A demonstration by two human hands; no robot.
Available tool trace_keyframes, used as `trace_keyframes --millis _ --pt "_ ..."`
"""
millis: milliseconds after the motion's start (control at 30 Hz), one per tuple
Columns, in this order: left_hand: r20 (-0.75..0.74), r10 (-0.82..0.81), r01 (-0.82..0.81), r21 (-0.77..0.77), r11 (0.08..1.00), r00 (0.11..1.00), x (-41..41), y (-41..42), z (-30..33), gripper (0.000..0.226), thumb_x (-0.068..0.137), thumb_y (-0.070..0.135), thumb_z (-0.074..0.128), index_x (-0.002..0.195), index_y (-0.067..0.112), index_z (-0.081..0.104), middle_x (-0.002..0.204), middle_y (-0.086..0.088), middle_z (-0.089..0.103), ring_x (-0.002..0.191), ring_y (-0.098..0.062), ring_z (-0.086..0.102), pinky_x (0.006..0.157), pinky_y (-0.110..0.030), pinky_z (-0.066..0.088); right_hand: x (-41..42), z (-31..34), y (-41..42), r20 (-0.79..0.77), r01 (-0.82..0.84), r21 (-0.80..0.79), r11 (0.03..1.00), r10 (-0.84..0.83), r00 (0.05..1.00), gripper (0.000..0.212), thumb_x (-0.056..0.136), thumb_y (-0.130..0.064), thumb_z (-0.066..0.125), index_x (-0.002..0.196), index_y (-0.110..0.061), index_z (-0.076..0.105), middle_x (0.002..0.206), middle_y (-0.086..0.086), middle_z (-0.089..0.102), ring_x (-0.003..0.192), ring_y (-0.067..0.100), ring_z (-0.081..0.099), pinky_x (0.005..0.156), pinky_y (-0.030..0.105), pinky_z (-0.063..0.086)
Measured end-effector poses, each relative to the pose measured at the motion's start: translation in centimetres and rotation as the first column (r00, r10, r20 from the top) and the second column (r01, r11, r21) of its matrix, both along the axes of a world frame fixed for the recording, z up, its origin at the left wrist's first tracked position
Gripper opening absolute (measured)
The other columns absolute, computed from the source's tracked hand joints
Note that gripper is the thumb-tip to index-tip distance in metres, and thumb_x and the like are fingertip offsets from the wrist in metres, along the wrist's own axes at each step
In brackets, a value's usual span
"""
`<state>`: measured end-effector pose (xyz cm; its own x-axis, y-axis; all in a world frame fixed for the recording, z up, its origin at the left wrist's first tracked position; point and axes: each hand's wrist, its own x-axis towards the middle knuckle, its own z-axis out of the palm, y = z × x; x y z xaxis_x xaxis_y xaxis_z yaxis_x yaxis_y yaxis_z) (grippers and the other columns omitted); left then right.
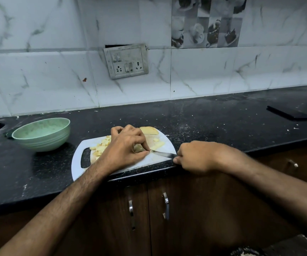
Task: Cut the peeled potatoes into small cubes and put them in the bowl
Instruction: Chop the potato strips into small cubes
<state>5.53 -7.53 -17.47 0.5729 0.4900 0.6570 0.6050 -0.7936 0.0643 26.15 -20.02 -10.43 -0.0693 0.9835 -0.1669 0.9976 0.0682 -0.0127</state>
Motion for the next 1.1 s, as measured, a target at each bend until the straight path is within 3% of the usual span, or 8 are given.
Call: trace_keyframes --millis 100,167,233,300,433,567,767,1100 --pt "-0.008 0.014 -0.014 -0.010 1.000 1.000 -0.1 -0.2 0.0 0.011 0.081 0.036 0.078 0.081 0.036 0.067 0.087 0.023 0.058 0.099 0.000 0.047 0.096 -0.039 0.022 1.6 0.4 0.8 -0.293 0.048 -0.205 0.978 -0.108 0.950 0.043 0.105 -0.039 0.039 0.081 -0.008 0.054 0.056 0.006 0.055 0.043 0.020 0.048 0.042 0.021 0.037" --pt "-0.012 0.007 -0.007 -0.024 1.000 1.000 -0.2 -0.4 0.1 0.014 0.083 0.035 0.075 0.086 0.036 0.062 0.088 0.025 0.058 0.099 0.000 0.048 0.097 -0.040 0.023 2.1 0.2 0.1 -0.288 0.030 -0.162 0.986 -0.076 0.954 0.040 0.104 -0.043 0.040 0.074 -0.019 0.049 0.063 0.004 0.057 0.050 0.017 0.052 0.048 0.025 0.039" --pt "-0.015 0.003 -0.004 -0.060 0.998 1.000 -0.1 -0.5 0.2 0.016 0.086 0.033 0.072 0.093 0.036 0.057 0.093 0.026 0.060 0.100 0.002 0.048 0.100 -0.041 0.023 2.3 0.1 -1.0 -0.040 -0.016 0.013 1.000 0.017 0.999 0.035 0.103 -0.047 0.039 0.081 -0.025 0.056 0.087 0.001 0.064 0.084 0.021 0.063 0.067 0.033 0.042" --pt "-0.024 -0.002 0.000 -0.089 0.996 1.000 -0.1 -0.5 0.2 0.017 0.089 0.031 0.066 0.101 0.037 0.055 0.096 0.025 0.061 0.102 0.002 0.049 0.102 -0.040 0.023 2.4 0.6 -2.2 0.102 -0.030 0.127 0.991 0.018 0.995 0.032 0.102 -0.050 0.038 0.098 -0.030 0.062 0.103 0.001 0.065 0.102 0.025 0.063 0.076 0.037 0.042" --pt "-0.122 0.022 -0.029 -0.054 0.998 0.992 0.4 -0.4 0.5 0.020 0.098 0.040 0.052 0.118 0.038 0.052 0.103 0.024 0.059 0.104 0.001 0.048 0.103 -0.041 0.023 4.6 2.1 -2.2 0.058 0.071 0.099 0.993 -0.076 0.995 0.036 0.102 -0.052 0.039 0.077 -0.029 0.052 0.079 -0.010 0.054 0.089 0.021 0.058 0.076 0.036 0.042" --pt "-0.332 0.176 -0.175 0.032 0.984 0.927 2.8 0.0 1.2 0.047 0.099 0.060 0.040 0.136 0.032 0.048 0.121 0.015 0.054 0.113 -0.011 0.047 0.102 -0.046 0.023 6.7 0.8 2.1 -0.164 0.132 0.169 0.977 -0.104 0.981 0.041 0.102 -0.050 0.040 0.068 -0.027 0.047 0.071 -0.006 0.053 0.072 0.016 0.054 0.071 0.035 0.042" --pt "-0.480 0.310 -0.277 0.141 0.950 0.820 5.6 1.2 1.3 0.046 0.102 0.058 0.028 0.119 0.024 0.053 0.114 0.005 0.055 0.106 -0.019 0.051 0.098 -0.047 0.029 5.9 -3.5 8.5 -0.575 0.265 0.342 0.901 -0.022 0.818 0.045 0.099 -0.051 0.042 0.072 -0.018 0.056 0.066 -0.002 0.062 0.069 0.023 0.061 0.074 0.043 0.053" --pt "-0.566 0.241 -0.176 0.168 0.970 0.789 6.3 1.4 1.9 0.026 0.107 0.044 0.029 0.097 0.020 0.029 0.094 0.001 0.053 0.090 -0.024 0.055 0.087 -0.045 0.028 5.8 -5.9 11.1 -0.645 0.236 0.441 0.866 0.124 0.754 0.046 0.101 -0.050 0.041 0.072 -0.019 0.058 0.059 -0.001 0.061 0.058 0.014 0.057 0.069 0.043 0.049"
